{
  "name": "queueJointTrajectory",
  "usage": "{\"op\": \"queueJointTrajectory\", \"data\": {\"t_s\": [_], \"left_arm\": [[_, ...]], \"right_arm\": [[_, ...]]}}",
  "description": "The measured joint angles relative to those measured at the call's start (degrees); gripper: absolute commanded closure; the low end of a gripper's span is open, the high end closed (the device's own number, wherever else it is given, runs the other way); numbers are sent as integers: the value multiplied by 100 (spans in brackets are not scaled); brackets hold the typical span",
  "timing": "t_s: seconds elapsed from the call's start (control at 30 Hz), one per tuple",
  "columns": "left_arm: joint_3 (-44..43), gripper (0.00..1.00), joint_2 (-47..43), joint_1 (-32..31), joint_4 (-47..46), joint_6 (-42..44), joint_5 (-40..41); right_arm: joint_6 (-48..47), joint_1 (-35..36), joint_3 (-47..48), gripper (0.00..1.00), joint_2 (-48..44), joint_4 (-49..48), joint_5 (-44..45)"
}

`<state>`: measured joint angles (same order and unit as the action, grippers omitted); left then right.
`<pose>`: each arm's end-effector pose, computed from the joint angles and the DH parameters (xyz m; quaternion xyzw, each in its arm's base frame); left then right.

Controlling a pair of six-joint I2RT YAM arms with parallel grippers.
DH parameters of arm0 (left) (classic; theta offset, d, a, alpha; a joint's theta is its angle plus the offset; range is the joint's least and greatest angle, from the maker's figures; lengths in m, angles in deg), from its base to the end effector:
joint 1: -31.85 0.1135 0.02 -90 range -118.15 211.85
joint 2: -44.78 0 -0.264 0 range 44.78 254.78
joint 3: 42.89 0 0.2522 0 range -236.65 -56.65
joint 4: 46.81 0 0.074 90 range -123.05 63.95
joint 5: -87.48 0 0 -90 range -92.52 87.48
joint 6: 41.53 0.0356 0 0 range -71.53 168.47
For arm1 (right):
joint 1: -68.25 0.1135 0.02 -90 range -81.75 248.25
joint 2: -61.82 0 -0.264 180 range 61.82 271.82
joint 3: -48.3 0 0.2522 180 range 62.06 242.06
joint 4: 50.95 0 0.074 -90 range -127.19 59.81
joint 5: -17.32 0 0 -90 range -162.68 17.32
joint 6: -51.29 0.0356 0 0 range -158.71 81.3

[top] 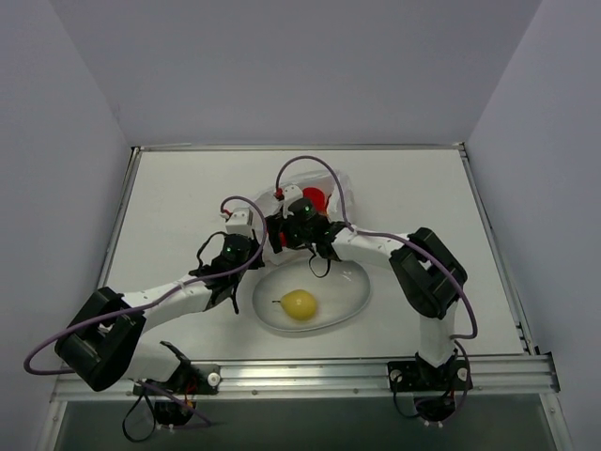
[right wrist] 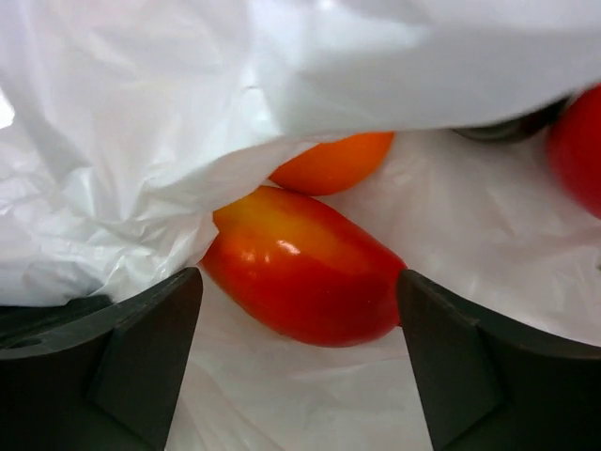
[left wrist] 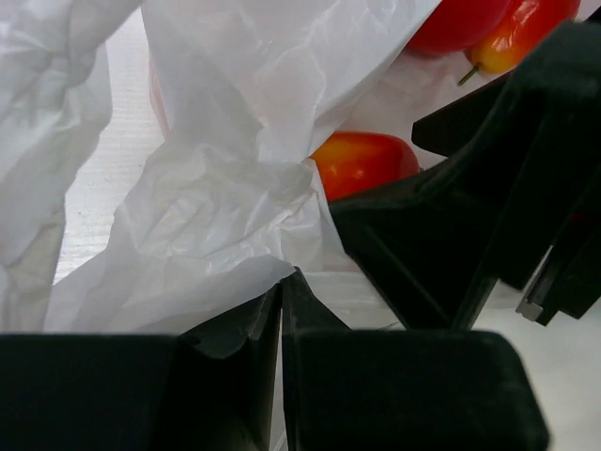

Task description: Take the fake fruits out of the plastic bag

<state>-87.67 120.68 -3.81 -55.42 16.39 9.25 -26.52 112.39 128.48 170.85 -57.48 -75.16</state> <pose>0.2254 -0.1528 0.1975 -0.0311 0.8285 -0.2372 0.5063 0.3063 0.2994 0.1998 -0.2401 0.7950 0.2786 0.4823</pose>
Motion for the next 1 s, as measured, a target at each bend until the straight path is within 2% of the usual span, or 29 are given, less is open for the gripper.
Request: {"op": "queueJointTrajectory", "data": {"t_s": [0.1,0.37,0.4,0.5,0.53,0.57,0.7,1.0], "left_arm": [[0,98,13,61,-46,-2,-46],[0,98,17,92,-59,-4,-118],[0,98,17,92,-55,-4,-125],[0,98,17,92,-57,-7,-140],[0,98,17,92,-57,-7,-142],[0,98,17,92,-57,-7,-142],[0,98,13,92,-59,-7,-142],[22,98,-20,92,-70,-7,-146]], "right_arm": [[-271,-52,258,14,127,256,-260],[-525,-212,785,17,787,568,-678],[-525,-219,785,19,850,599,-667],[-546,-223,804,43,931,586,-625],[-551,-223,804,55,929,586,-599],[-553,-221,804,58,929,584,-570],[-490,-221,577,62,671,542,-319],[-323,-216,-142,64,-966,328,188]]}}
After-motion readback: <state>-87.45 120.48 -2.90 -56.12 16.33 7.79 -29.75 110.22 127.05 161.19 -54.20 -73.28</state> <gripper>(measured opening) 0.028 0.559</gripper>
